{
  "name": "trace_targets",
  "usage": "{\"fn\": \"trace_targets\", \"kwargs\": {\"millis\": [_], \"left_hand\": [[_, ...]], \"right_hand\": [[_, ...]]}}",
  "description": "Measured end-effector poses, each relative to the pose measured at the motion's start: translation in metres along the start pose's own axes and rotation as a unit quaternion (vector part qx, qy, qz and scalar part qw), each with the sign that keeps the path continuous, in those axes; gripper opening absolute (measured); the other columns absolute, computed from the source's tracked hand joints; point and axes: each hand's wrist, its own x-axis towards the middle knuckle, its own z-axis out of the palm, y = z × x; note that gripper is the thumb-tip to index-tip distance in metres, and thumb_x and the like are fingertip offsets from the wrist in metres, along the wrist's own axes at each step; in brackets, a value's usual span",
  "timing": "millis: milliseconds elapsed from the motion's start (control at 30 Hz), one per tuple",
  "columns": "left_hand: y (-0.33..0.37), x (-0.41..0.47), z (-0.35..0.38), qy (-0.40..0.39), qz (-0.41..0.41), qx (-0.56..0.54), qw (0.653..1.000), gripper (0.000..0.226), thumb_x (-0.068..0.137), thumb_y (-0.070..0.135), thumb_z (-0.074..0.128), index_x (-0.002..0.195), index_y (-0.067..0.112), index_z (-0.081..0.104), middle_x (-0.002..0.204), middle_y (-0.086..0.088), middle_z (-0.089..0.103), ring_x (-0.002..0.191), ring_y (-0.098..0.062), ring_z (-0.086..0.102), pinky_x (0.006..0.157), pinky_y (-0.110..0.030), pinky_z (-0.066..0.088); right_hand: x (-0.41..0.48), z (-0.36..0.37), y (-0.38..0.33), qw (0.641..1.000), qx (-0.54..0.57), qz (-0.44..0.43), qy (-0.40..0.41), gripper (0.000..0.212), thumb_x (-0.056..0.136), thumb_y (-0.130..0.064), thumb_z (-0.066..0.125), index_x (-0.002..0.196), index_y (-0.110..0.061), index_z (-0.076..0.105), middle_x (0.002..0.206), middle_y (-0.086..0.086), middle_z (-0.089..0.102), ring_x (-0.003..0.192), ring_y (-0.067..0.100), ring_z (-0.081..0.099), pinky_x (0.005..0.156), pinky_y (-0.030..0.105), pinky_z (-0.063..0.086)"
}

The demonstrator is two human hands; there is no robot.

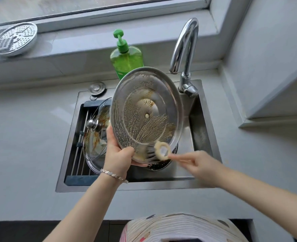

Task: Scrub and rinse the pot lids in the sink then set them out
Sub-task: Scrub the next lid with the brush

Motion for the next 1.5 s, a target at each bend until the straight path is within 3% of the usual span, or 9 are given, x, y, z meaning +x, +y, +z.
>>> {"fn": "trace_targets", "kwargs": {"millis": [100,233,400,533,833,967,1067,1233,1500], "left_hand": [[0.005,-0.004,-0.007,-0.04,-0.047,0.025,0.998,0.082,0.077,-0.026,0.03,0.129,0.038,0.032,0.111,-0.003,0.05,0.083,-0.042,0.064,0.043,-0.048,0.054],[-0.001,-0.012,-0.008,-0.074,-0.104,0.024,0.992,0.086,0.078,-0.025,0.031,0.132,0.042,0.031,0.117,-0.01,0.051,0.081,-0.046,0.064,0.043,-0.049,0.054],[0.001,-0.007,-0.008,-0.045,-0.082,0.007,0.996,0.083,0.078,-0.026,0.032,0.129,0.038,0.032,0.113,-0.005,0.053,0.081,-0.042,0.065,0.042,-0.047,0.053],[0.0,-0.009,-0.005,-0.065,-0.098,0.02,0.993,0.087,0.077,-0.026,0.029,0.129,0.043,0.033,0.116,-0.007,0.052,0.083,-0.043,0.065,0.044,-0.051,0.053],[-0.001,-0.016,0.002,-0.102,-0.137,0.028,0.985,0.087,0.076,-0.025,0.029,0.13,0.044,0.031,0.118,-0.01,0.049,0.08,-0.049,0.064,0.045,-0.051,0.054],[-0.002,-0.016,0.008,-0.101,-0.141,0.001,0.985,0.084,0.078,-0.024,0.031,0.131,0.042,0.029,0.118,-0.011,0.051,0.078,-0.048,0.065,0.043,-0.05,0.053],[-0.001,-0.016,0.003,-0.096,-0.142,-0.002,0.985,0.086,0.077,-0.025,0.031,0.132,0.041,0.03,0.119,-0.011,0.052,0.084,-0.047,0.064,0.044,-0.051,0.053],[-0.001,-0.017,0.01,-0.104,-0.136,-0.005,0.985,0.083,0.078,-0.025,0.031,0.129,0.041,0.03,0.116,-0.01,0.053,0.079,-0.045,0.066,0.044,-0.053,0.053],[-0.006,-0.025,0.016,-0.11,-0.163,-0.008,0.98,0.077,0.074,-0.023,0.039,0.119,0.04,0.036,0.114,-0.01,0.054,0.075,-0.046,0.066,0.04,-0.047,0.053]], "right_hand": [[0.015,-0.027,0.029,0.986,-0.146,0.058,0.048,0.038,0.094,-0.022,0.049,0.112,-0.055,0.054,0.116,-0.009,0.066,0.106,0.011,0.061,0.091,0.029,0.047],[0.026,-0.046,0.037,0.966,-0.207,0.101,0.117,0.038,0.096,-0.024,0.043,0.126,-0.046,0.052,0.107,0.006,0.069,0.075,0.02,0.053,0.07,0.028,0.041],[0.0,0.001,0.021,0.992,-0.114,0.055,-0.005,0.036,0.095,-0.022,0.047,0.122,-0.043,0.057,0.082,-0.011,0.07,0.072,0.002,0.062,0.073,0.019,0.047],[0.02,-0.028,0.04,0.981,-0.131,0.098,0.102,0.036,0.095,-0.022,0.047,0.123,-0.042,0.056,0.12,-0.005,0.065,0.109,0.018,0.061,0.093,0.028,0.046],[0.026,-0.025,0.036,0.982,-0.028,0.114,0.149,0.036,0.094,-0.02,0.048,0.124,-0.037,0.057,0.121,0.001,0.065,0.112,0.022,0.06,0.1,0.039,0.044],[0.015,-0.001,0.011,0.997,0.024,0.053,0.055,0.037,0.096,-0.014,0.047,0.128,-0.031,0.053,0.122,-0.01,0.057,0.072,-0.007,0.064,0.066,0.011,0.05],[0.023,-0.014,0.024,0.988,0.017,0.075,0.131,0.036,0.095,-0.017,0.049,0.125,-0.035,0.055,0.124,-0.007,0.061,0.099,0.007,0.063,0.087,0.022,0.049],[0.018,-0.002,0.014,0.993,0.046,0.067,0.088,0.037,0.096,-0.011,0.046,0.129,-0.028,0.048,0.053,-0.028,0.054,0.047,-0.014,0.048,0.05,0.004,0.037],[0.032,-0.004,0.009,0.989,0.044,0.048,0.132,0.037,0.095,-0.016,0.048,0.128,-0.033,0.054,0.132,-0.009,0.054,0.098,0.017,0.066,0.085,0.034,0.054]]}}
